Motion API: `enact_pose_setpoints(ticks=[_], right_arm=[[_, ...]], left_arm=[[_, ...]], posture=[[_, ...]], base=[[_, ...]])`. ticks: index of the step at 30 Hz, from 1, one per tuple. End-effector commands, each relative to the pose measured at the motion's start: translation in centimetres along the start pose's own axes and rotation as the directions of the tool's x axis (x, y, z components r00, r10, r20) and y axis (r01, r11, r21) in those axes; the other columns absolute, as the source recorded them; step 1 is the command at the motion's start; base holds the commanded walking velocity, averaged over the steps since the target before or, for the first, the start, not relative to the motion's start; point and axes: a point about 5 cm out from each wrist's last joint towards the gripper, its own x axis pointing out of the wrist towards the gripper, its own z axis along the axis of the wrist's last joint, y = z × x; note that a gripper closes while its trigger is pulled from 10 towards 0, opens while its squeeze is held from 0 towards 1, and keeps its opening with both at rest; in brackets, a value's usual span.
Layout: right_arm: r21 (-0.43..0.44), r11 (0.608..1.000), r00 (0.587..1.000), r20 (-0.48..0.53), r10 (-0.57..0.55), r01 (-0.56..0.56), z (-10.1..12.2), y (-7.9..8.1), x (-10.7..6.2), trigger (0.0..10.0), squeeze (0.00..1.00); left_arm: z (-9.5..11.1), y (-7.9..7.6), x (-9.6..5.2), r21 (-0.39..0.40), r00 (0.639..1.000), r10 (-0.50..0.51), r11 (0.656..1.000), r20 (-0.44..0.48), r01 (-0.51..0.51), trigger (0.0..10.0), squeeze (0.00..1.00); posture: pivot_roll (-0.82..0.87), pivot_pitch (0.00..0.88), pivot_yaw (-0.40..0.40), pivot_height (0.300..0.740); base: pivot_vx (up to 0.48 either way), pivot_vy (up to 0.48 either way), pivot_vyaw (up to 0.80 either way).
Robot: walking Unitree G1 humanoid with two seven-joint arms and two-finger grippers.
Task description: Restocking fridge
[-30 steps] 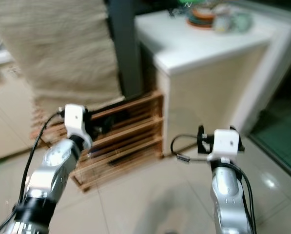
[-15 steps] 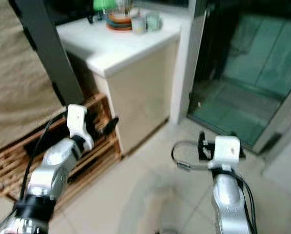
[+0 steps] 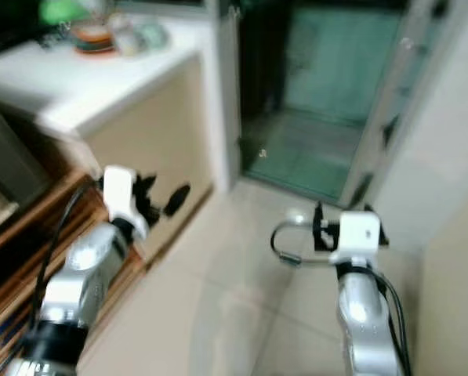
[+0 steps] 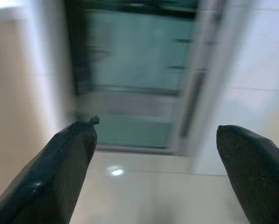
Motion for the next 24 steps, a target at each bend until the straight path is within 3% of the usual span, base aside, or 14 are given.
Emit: enact_pose_setpoints(ticks=[1, 8, 18, 24], right_arm=[[0.015, 0.999, 0.999, 0.007, 0.033, -0.033, 0.3, 1.1, 0.3, 10.0, 0.00], [0.014, 0.998, 0.998, 0.005, 0.055, -0.055, 0.3, 1.1, 0.2, 10.0, 0.00], [0.026, 0.998, 0.998, 0.001, 0.062, -0.062, 0.2, 1.2, 0.2, 10.0, 0.00], [0.045, 0.996, 0.996, -0.018, 0.084, -0.083, 0.0, 1.8, 0.3, 10.0, 0.00]], left_arm=[[0.1, 1.5, -0.6, 0.009, 0.999, 0.051, 0.999, -0.016, -0.051, 10.0, 0.00], [-0.9, 1.9, -1.2, -0.036, 0.992, 0.109, 0.993, -0.058, -0.112, 10.0, 0.00], [-0.3, 2.0, -0.8, 0.022, 0.993, 0.109, 0.994, -0.052, -0.108, 10.0, 0.00], [-1.3, 1.2, -2.3, 0.009, 0.992, 0.093, 0.996, -0.087, -0.093, 10.0, 0.00]], posture=[[-0.26, 0.000, 0.113, 0.740], [-0.28, 0.000, 0.122, 0.740], [-0.27, 0.000, 0.114, 0.740], [-0.23, 0.000, 0.102, 0.740]], base=[[0.480, 0.000, -0.80], [0.474, 0.000, 0.00], [0.466, 0.000, 0.00], [0.465, 0.000, 0.00]])
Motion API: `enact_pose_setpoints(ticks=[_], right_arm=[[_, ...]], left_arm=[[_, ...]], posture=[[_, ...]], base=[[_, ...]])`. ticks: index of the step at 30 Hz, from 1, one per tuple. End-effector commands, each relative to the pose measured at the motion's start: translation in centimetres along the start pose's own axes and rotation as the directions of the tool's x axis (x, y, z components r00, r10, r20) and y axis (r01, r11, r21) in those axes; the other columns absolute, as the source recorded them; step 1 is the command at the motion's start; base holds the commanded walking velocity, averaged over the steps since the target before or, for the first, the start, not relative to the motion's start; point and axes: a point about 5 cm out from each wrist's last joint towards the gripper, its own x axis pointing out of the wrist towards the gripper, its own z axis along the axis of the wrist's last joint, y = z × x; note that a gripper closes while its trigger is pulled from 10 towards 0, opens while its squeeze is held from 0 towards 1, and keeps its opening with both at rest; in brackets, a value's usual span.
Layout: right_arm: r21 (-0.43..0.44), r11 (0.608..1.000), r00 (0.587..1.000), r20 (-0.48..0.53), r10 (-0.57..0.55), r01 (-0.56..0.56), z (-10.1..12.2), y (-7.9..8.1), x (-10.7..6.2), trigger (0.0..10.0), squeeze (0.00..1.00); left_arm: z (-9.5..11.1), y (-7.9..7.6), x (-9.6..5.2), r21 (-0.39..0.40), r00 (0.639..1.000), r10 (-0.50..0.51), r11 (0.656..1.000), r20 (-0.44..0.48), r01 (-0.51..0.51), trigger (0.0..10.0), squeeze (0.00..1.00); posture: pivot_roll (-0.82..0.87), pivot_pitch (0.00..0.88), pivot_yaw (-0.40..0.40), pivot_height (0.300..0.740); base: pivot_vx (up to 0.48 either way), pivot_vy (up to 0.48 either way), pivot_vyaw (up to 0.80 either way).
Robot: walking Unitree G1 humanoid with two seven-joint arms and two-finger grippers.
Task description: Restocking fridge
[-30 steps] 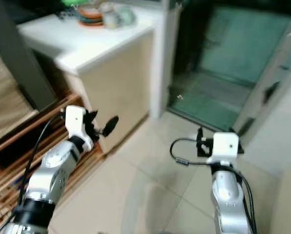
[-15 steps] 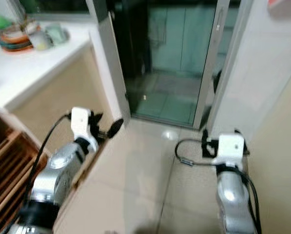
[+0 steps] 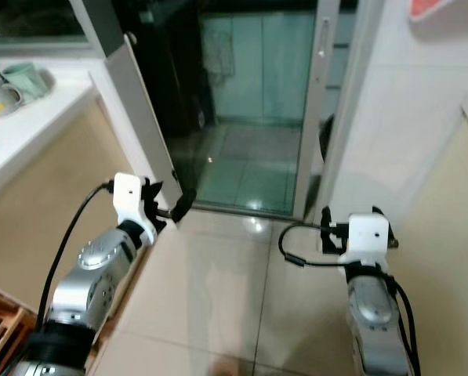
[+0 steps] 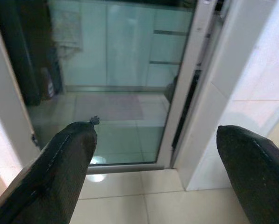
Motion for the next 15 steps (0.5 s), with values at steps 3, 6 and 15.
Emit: enact_pose_setpoints(ticks=[3, 6, 15], right_arm=[[0.037, 0.997, 0.998, -0.009, 0.069, -0.069, 0.4, 1.4, 0.4, 10.0, 0.00], [0.046, 0.992, 0.993, 0.006, 0.120, -0.120, 1.3, 2.1, 0.7, 10.0, 0.00], [0.012, 0.984, 0.984, -0.017, 0.176, -0.176, 1.4, 1.8, 1.5, 10.0, 0.00]], left_arm=[[-0.7, 1.5, -1.8, -0.010, 0.996, 0.086, 0.996, -0.039, -0.086, 10.0, 0.00], [-1.3, 2.4, -3.2, -0.014, 0.991, 0.120, 0.993, -0.054, -0.121, 10.0, 0.00], [-2.0, 2.3, -2.8, 0.014, 0.986, 0.113, 0.994, -0.124, -0.112, 10.0, 0.00]], posture=[[-0.20, 0.000, 0.078, 0.740], [-0.18, 0.000, 0.058, 0.740], [-0.18, 0.000, 0.008, 0.740]], base=[[0.465, 0.000, 0.00], [0.465, 0.000, 0.00], [0.097, 0.000, 0.00]])
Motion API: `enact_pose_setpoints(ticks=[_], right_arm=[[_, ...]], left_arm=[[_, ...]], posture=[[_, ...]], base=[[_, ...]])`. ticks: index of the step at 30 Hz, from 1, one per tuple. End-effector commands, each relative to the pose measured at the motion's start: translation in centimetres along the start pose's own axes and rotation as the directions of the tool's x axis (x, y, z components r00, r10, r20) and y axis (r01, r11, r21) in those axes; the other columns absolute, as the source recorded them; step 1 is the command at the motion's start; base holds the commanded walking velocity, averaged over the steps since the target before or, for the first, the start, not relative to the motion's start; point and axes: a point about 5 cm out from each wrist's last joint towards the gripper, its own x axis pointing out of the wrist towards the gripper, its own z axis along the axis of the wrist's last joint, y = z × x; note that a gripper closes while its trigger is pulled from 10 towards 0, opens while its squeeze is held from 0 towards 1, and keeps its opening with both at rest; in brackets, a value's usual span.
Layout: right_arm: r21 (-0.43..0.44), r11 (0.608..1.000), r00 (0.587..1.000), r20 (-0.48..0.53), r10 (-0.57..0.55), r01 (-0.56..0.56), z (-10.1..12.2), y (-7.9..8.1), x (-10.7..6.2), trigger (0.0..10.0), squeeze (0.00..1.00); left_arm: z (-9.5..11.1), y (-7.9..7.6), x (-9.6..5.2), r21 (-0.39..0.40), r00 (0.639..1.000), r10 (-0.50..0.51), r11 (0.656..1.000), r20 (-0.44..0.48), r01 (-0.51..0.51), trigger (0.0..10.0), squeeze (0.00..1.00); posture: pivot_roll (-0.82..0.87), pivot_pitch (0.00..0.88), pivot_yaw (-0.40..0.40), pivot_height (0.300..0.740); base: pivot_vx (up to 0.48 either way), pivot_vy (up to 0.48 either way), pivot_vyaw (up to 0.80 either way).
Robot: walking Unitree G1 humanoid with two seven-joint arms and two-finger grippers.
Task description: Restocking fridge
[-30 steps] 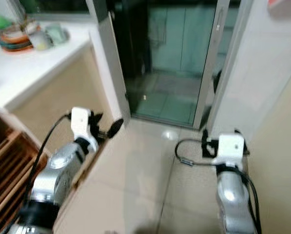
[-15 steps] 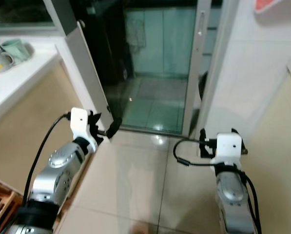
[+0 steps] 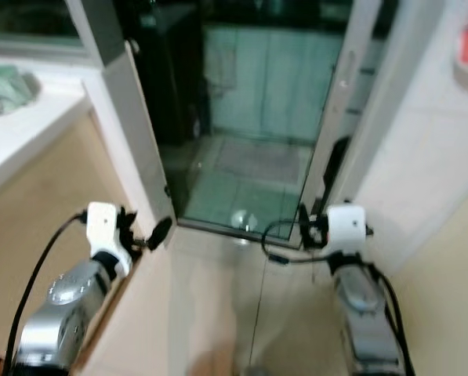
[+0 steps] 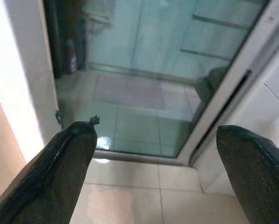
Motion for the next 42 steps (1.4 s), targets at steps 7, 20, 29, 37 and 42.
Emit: enact_pose_setpoints(ticks=[7, 20, 29, 37, 42], right_arm=[[0.055, 0.998, 0.999, -0.044, -0.003, 0.005, -0.5, 0.4, 0.1, 10.0, 0.00], [0.078, 0.996, 0.997, -0.065, -0.042, 0.047, -1.3, 0.6, -0.3, 10.0, 0.00], [0.078, 0.995, 0.997, -0.056, -0.054, 0.058, -1.2, 0.3, 0.0, 10.0, 0.00], [0.125, 0.990, 0.997, -0.052, -0.058, 0.064, -0.8, -0.5, -1.1, 10.0, 0.00], [0.135, 0.990, 0.999, -0.045, -0.022, 0.028, -0.1, -0.6, -3.3, 10.0, 0.00]], left_arm=[[-0.5, -0.2, 0.2, 0.072, 0.999, 0.006, 0.997, -0.033, -0.003, 10.0, 0.00], [1.3, -0.8, 1.5, 0.088, 0.999, -0.032, 0.996, 0.007, 0.031, 10.0, 0.00], [1.3, -1.2, 1.9, 0.091, 0.999, -0.040, 0.995, 0.011, 0.039, 10.0, 0.00], [2.5, -1.7, 1.1, 0.135, 0.997, -0.062, 0.989, 0.045, 0.055, 10.0, 0.00], [2.6, -1.4, -2.6, 0.112, 0.991, -0.068, 0.992, 0.117, 0.055, 10.0, 0.00]], posture=[[-0.18, 0.000, 0.012, 0.740], [-0.19, 0.000, 0.033, 0.740], [-0.19, 0.000, 0.035, 0.740], [-0.18, 0.000, 0.038, 0.740], [-0.17, 0.000, 0.047, 0.740]], base=[[0.000, 0.000, 0.00], [0.000, 0.000, 0.00], [0.000, 0.000, 0.00], [0.000, 0.000, 0.00], [0.000, 0.000, 0.00]])
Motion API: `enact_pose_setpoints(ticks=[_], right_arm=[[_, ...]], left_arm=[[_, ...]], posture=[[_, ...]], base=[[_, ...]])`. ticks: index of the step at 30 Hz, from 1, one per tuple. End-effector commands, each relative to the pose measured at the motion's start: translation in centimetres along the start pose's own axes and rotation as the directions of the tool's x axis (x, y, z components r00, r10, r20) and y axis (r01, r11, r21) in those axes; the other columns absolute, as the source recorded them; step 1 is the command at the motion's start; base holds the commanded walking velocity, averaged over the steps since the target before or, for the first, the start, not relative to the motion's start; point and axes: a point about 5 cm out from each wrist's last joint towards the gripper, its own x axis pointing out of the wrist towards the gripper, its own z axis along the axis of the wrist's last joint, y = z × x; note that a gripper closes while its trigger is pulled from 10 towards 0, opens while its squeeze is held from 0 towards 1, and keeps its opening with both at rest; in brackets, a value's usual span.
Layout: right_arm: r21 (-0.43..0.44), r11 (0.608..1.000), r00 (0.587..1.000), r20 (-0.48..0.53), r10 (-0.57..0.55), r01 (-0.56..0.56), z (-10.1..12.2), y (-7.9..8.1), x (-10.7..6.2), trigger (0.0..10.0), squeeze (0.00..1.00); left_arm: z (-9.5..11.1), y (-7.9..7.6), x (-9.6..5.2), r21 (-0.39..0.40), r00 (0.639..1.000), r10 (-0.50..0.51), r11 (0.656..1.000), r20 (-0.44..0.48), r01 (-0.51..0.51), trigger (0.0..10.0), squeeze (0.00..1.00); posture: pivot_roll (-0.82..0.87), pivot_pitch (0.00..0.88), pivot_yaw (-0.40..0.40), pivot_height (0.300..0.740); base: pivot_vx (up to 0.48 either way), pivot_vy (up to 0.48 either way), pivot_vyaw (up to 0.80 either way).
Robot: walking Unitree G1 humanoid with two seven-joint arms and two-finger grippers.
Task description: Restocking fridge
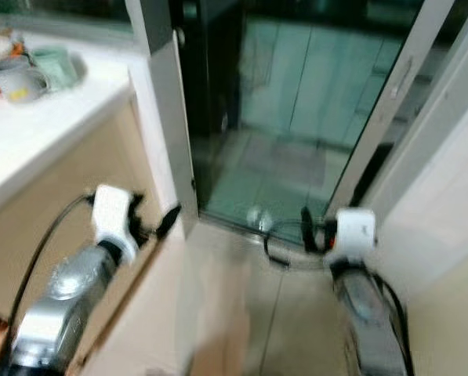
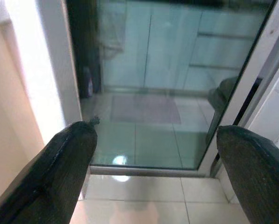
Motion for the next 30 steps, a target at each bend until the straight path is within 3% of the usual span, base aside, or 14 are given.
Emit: enact_pose_setpoints(ticks=[1, 17, 30], right_arm=[[0.004, 1.000, 1.000, 0.016, 0.013, -0.013, 0.64, -0.03, -0.26, 10.0, 0.00], [-0.024, 1.000, 1.000, 0.001, 0.009, -0.009, 0.70, 0.13, -0.76, 10.0, 0.00], [-0.019, 1.000, 1.000, -0.004, -0.011, 0.011, 0.58, -0.17, -0.51, 10.0, 0.00]], left_arm=[[0.84, 0.17, -0.42, -0.015, 0.999, 0.008, 1.000, 0.044, -0.007, 10.0, 0.00], [1.09, 1.10, 0.04, -0.018, 0.999, 0.040, 0.999, 0.024, -0.039, 10.0, 0.00], [1.26, 0.93, 0.43, -0.021, 0.999, 0.032, 0.999, 0.023, -0.031, 10.0, 0.00]], posture=[[-0.16, 0.000, 0.044, 0.740], [-0.16, 0.000, 0.057, 0.740], [-0.16, 0.000, 0.063, 0.740]], base=[[0.000, 0.000, 0.00], [0.000, 0.000, 0.00], [0.000, 0.000, 0.00]])
